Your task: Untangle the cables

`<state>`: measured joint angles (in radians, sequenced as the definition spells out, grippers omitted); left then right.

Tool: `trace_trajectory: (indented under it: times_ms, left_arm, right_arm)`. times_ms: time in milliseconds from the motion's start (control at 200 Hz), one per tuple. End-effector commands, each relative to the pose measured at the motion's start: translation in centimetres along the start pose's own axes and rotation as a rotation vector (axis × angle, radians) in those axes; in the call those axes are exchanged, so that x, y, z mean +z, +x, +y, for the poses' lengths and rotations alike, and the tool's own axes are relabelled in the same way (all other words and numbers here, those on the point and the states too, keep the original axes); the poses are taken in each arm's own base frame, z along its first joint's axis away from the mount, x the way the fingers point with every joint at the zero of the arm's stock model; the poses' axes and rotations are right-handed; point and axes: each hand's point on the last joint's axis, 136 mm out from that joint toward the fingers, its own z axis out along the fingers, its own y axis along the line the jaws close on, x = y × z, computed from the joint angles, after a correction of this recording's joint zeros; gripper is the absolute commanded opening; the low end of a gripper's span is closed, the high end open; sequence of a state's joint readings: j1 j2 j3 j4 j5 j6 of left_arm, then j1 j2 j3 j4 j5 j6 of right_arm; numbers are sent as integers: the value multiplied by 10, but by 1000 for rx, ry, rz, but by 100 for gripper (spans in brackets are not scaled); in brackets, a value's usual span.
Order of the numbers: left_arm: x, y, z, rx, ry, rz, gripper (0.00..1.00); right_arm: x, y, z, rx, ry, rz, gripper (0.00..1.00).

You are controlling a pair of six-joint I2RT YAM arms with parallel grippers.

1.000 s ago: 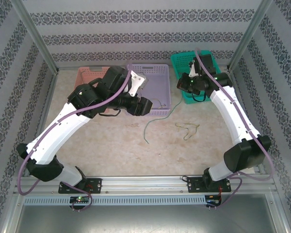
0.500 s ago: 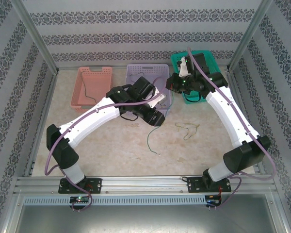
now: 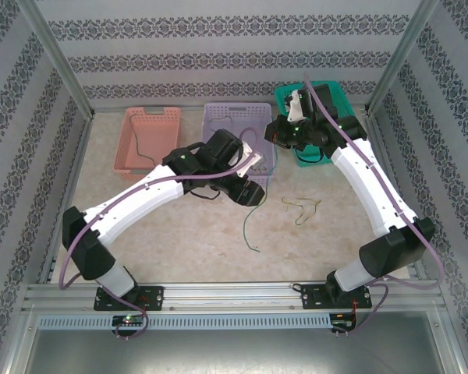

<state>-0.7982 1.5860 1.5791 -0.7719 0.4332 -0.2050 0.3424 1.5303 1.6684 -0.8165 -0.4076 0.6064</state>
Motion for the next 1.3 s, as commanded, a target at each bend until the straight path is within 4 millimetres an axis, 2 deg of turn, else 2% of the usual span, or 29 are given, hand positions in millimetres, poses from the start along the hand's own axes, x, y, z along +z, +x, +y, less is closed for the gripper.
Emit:
trace_trajectory:
  times_ms: [0, 105, 135, 265, 385, 585, 654, 699, 829, 874, 1024, 1044, 1089, 1139, 1214, 1294]
  left_arm:
    - [-22, -15, 19, -69, -127, -105, 62]
    - [-29, -16, 40, -135, -204, -116, 67]
    - [-29, -16, 40, -140, -195, -113, 67]
    - [-23, -21, 20, -103, -70, -115, 67]
    - [-11, -16, 2, -75, 51, -67, 66]
    - [6, -9, -12, -57, 140, -9, 64]
    - [13, -5, -11, -58, 138, 14, 58]
    - [18, -1, -8, -61, 128, 31, 50]
    - [22, 4, 1, -71, 87, 34, 16]
    - [20, 0, 3, -76, 72, 14, 0]
    - [7, -9, 15, -113, -6, -43, 0]
    - [5, -10, 19, -130, -16, -50, 0]
    - [-1, -13, 29, -182, -32, -66, 0]
    - [-10, -16, 43, -246, -49, -87, 0]
    - [-28, -20, 72, -348, -80, -127, 0]
    - [-51, -25, 107, -438, -134, -166, 0]
  right_arm:
    - [4, 3, -2, 7, -13, 11, 0]
    - [6, 7, -3, 9, -13, 19, 0]
    - [7, 8, -4, 11, -13, 22, 0]
    - [12, 9, -4, 16, -13, 26, 0]
    - [15, 5, -2, 20, -19, 19, 0]
    - [19, 4, 2, 20, -31, 23, 0]
    - [19, 4, 2, 26, -32, 22, 0]
    - [19, 4, 3, 25, -36, 20, 0]
    - [17, 3, 4, 26, -38, 14, 0]
    - [17, 3, 4, 27, -36, 15, 0]
    - [17, 3, -1, 34, -20, 13, 0]
    - [15, 2, -1, 34, -18, 7, 6]
    - [11, -1, -3, 35, -4, -10, 29]
    - [2, -6, -6, 35, 15, -45, 45]
    - [-14, -14, -9, 32, 37, -102, 56]
    - [-29, -18, -14, 34, 54, -154, 59]
